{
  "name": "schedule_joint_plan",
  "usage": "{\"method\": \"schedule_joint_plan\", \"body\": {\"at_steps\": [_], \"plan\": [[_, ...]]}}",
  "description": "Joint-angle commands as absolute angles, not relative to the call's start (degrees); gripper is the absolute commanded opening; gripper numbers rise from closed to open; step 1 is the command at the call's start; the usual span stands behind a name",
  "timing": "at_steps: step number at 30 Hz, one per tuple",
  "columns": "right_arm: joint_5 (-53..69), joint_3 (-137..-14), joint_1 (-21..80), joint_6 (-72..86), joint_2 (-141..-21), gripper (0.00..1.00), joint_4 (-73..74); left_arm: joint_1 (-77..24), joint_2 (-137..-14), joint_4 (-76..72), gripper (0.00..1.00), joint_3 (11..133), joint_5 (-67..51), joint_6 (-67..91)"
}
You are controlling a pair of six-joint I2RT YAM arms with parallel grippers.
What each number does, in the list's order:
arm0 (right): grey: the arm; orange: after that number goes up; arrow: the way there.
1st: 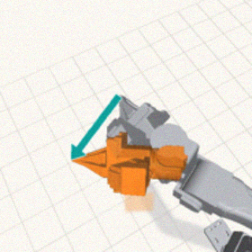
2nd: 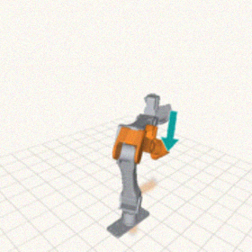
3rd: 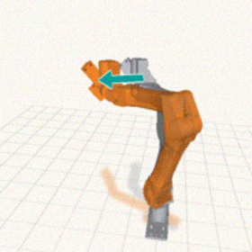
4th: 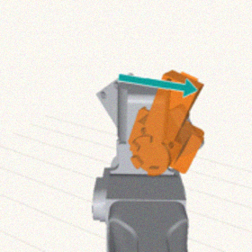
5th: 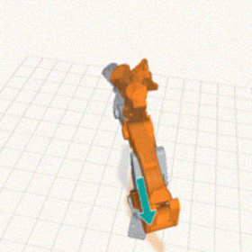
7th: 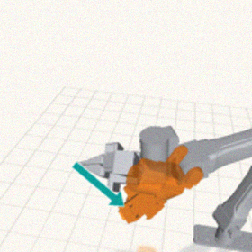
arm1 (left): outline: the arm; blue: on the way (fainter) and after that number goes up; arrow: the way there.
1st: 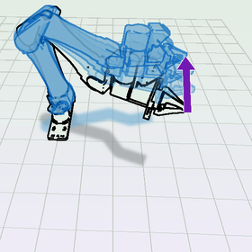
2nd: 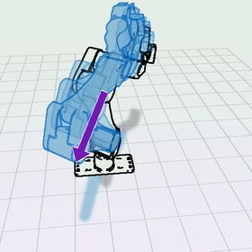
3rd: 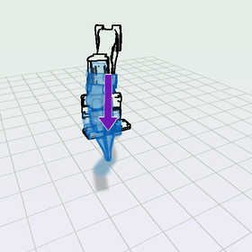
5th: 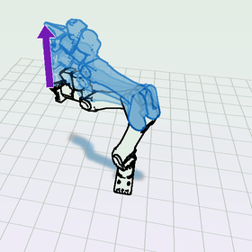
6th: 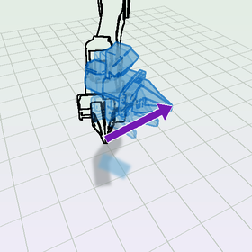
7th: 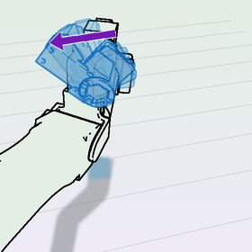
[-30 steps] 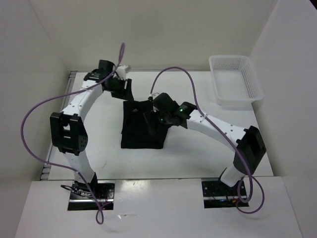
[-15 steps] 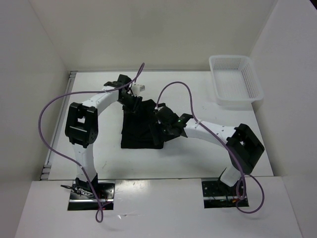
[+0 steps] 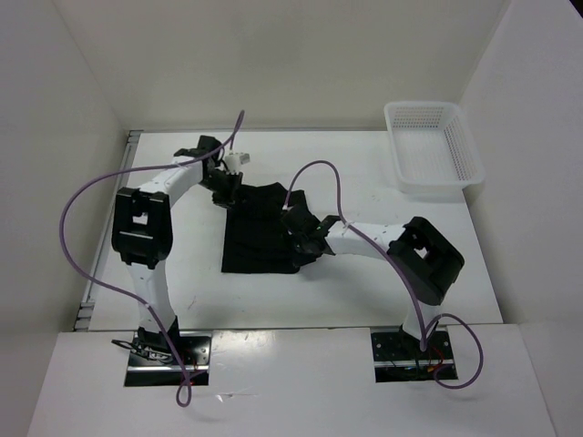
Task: Fold and stack the shorts
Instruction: Fold the shorts
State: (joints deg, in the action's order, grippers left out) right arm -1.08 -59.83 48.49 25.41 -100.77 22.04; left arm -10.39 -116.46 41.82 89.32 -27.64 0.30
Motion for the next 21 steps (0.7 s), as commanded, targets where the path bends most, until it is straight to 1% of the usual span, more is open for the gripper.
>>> {"method": "schedule_joint_plan", "body": {"at_steps": [1,2,3,5,9,10,11,13,14,15,16,17,18,19,21], "plan": [[-1.23,-59.24,48.87,25.84,-101.95,0.15,17.41,-7.3,-110.22,46.22,0.0,91.93,-30.85,0.0],[-1.23,-59.24,48.87,25.84,-101.95,0.09,17.4,-7.29,-109.69,46.75,0.0,91.93,-30.85,0.0],[-1.23,-59.24,48.87,25.84,-101.95,0.0,17.4,-6.69,-109.69,47.28,0.0,91.41,-30.85,0.0],[-1.23,-58.71,48.87,25.84,-101.95,0.0,17.4,-6.68,-110.21,47.9,0.0,90.27,-30.85,0.0],[-1.23,-58.19,48.87,25.84,-101.43,0.0,17.4,-3.52,-112.14,47.9,0.0,87.72,-29.45,0.0],[-1.23,-58.18,48.87,25.84,-101.43,0.0,17.4,-3.52,-112.67,47.2,0.02,86.5,-28.92,0.0],[-1.23,-58.18,48.87,25.84,-101.43,0.0,17.4,-3.52,-114.15,46.68,0.08,85.96,-28.92,0.0],[-1.23,-58.18,48.87,25.22,-101.43,0.14,17.4,-3.52,-115.57,46.67,0.13,85.96,-30.31,0.0],[-1.23,-58.18,48.87,24.7,-101.43,0.23,17.4,-3.52,-116.1,46.67,0.15,85.35,-30.32,0.0],[-1.23,-58.18,48.87,24.7,-101.43,0.37,17.4,-3.52,-116.8,44.93,0.2,84.82,-30.32,0.0],[-1.23,-58.18,48.87,23.91,-100.64,0.52,17.4,-3.52,-116.81,44.91,0.22,84.81,-31.02,0.0],[-0.71,-58.18,48.87,23.38,-100.63,0.57,17.92,-3.52,-116.81,44.39,0.26,84.81,-31.03,0.0],[-0.7,-58.18,48.87,22.6,-99.76,0.62,17.93,-3.52,-116.81,44.38,0.33,85.34,-31.98,0.0],[0.08,-58.18,48.87,22.07,-98.1,0.67,18.71,-3.52,-116.81,44.38,0.36,85.95,-32.69,0.0],[0.09,-56.79,48.87,20.48,-95.38,0.7,20.21,-3.52,-115.23,46.22,0.4,87.52,-33.3,0.0]]}}
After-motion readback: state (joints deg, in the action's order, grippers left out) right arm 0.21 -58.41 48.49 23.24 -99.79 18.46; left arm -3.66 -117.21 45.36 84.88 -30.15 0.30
